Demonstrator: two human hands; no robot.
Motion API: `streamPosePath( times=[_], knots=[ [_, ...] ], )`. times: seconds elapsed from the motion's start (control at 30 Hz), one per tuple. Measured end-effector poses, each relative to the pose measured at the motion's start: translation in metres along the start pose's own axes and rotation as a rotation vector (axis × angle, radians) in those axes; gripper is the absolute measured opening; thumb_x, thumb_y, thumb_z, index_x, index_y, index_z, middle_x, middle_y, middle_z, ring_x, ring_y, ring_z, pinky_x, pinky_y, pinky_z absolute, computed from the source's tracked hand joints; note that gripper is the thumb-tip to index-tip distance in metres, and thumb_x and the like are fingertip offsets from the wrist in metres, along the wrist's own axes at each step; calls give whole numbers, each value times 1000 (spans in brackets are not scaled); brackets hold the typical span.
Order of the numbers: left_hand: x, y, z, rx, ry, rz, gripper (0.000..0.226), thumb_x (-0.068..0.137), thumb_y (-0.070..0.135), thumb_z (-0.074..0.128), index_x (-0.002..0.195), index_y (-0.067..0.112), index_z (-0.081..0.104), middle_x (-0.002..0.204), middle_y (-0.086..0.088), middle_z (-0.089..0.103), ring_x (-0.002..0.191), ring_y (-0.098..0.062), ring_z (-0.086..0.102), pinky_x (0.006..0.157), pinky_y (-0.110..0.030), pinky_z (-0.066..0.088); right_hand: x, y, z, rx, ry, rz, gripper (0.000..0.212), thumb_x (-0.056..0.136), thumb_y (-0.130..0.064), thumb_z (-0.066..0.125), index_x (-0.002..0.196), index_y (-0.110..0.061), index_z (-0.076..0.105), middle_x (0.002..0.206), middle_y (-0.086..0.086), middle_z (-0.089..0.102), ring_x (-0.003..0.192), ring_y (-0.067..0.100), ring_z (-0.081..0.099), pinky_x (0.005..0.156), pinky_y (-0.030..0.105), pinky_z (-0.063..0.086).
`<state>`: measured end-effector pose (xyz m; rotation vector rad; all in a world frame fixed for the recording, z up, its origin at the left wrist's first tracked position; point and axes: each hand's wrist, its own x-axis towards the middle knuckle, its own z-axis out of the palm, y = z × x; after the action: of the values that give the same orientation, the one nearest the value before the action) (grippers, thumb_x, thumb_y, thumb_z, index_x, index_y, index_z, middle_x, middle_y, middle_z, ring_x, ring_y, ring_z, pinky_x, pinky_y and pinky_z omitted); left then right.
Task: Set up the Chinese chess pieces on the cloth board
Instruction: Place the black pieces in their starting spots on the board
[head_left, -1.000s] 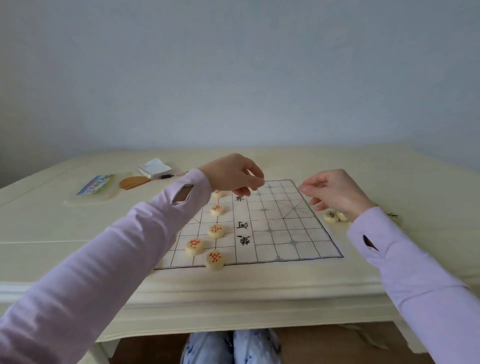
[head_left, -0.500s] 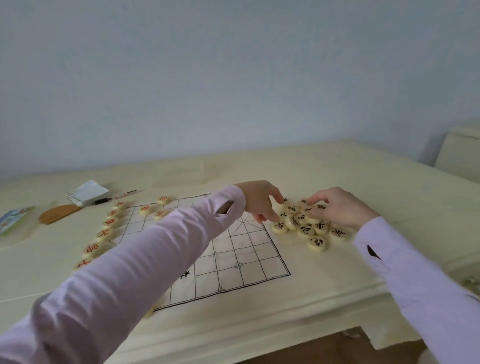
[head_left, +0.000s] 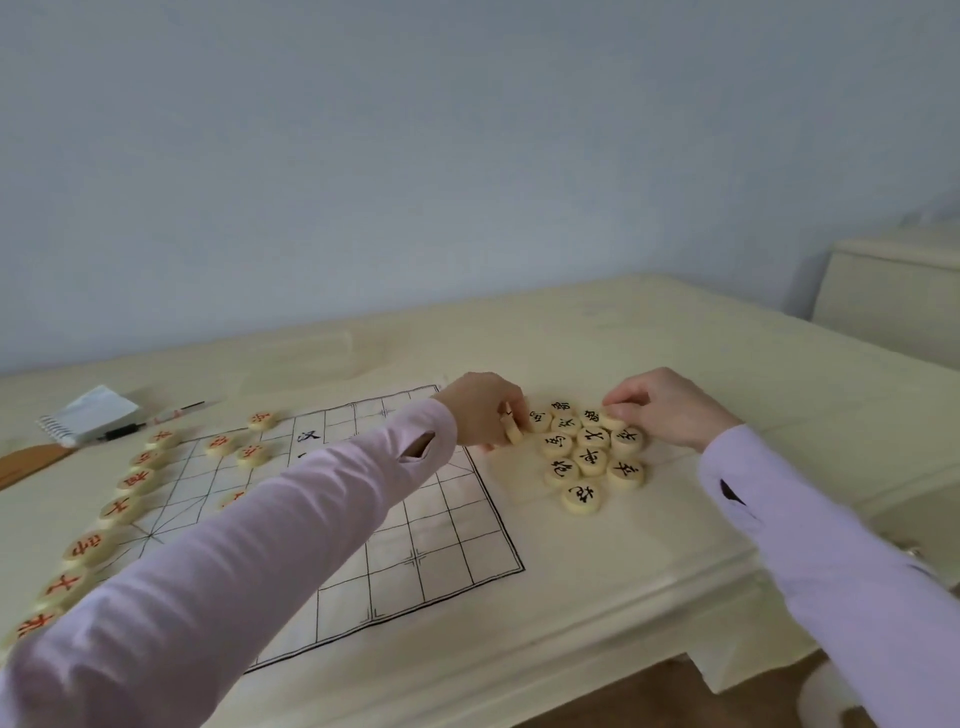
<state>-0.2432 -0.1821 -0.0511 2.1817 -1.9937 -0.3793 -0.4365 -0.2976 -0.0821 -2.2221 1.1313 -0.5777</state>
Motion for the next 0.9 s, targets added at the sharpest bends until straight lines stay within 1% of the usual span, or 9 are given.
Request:
streamPosePath(
  times=[0.07, 0.13, 0.27, 0.4, 0.47, 0.67, 0.77, 0.87, 0.9],
  knots=[
    [2, -2, -4, -3, -44, -21, 35, 82, 3, 44, 92, 27, 67, 103, 8, 67, 71, -11, 61, 62, -16, 42, 2, 3, 0, -10, 45, 20, 19, 86, -14, 65, 104, -10, 71, 109, 8, 69, 108, 22, 61, 95, 27, 41],
    [3, -2, -8, -36, -82, -57, 39, 82, 1, 38, 88, 27, 67, 92, 17, 66, 74, -9, 65, 63, -15, 42, 5, 6, 0, -25, 87, 55, 23, 87, -13, 63, 109, -10, 69, 113, 8, 68, 111, 22, 59, 93, 23, 39],
    [7, 1, -9, -164, -121, -88, 39, 82, 1, 38, 83, 28, 65, 101, -2, 72, 78, -11, 69, 90, -24, 44, 10, 12, 4, 10, 126, 75, 24, 89, -15, 59, 111, -9, 68, 112, 10, 67, 111, 24, 59, 93, 25, 40],
    [17, 4, -12, -156, -4, -83, 39, 86, -3, 36, 91, 23, 64, 106, 3, 61, 85, -21, 72, 85, -31, 51, 12, 17, 4, 117, -7, 74, 34, 83, -32, 68, 112, -14, 65, 105, 6, 63, 102, 20, 59, 100, 34, 42],
    [24, 3, -15, -134, 74, -83, 40, 87, -5, 36, 97, 20, 66, 104, 3, 60, 87, -21, 70, 77, -27, 51, 14, 21, 3, 108, -63, 74, 40, 80, -28, 73, 116, -16, 63, 104, 4, 58, 99, 16, 56, 102, 32, 41],
    [42, -8, -25, -39, 237, -129, 41, 88, -6, 41, 116, 14, 64, 116, -6, 61, 107, -24, 58, 87, -27, 46, 24, 30, 5, 105, 34, 62, 27, 83, -23, 68, 109, -18, 69, 97, 1, 60, 94, 15, 56, 98, 31, 42],
    [53, -19, -24, -70, 189, -199, 42, 88, -5, 40, 117, 15, 63, 112, -8, 64, 100, -25, 62, 89, -31, 50, 25, 36, 3, 113, 43, 35, 28, 86, -18, 66, 113, -13, 66, 97, 2, 59, 94, 15, 54, 98, 32, 42],
    [60, -24, -21, -118, 78, -250, 35, 88, 2, 45, 117, 17, 59, 97, -8, 71, 77, -17, 67, 77, -26, 51, 25, 36, 3, 104, 19, 8, 33, 90, -16, 61, 122, -6, 61, 104, 5, 59, 98, 13, 53, 100, 31, 40],
    [62, -24, -19, -124, 44, -242, 32, 89, 7, 50, 119, 17, 57, 96, -8, 72, 73, -15, 66, 79, -26, 50, 24, 35, 2, 120, -2, 13, 36, 90, -18, 61, 123, -6, 59, 106, 5, 58, 99, 13, 52, 100, 30, 39]
  ],
)
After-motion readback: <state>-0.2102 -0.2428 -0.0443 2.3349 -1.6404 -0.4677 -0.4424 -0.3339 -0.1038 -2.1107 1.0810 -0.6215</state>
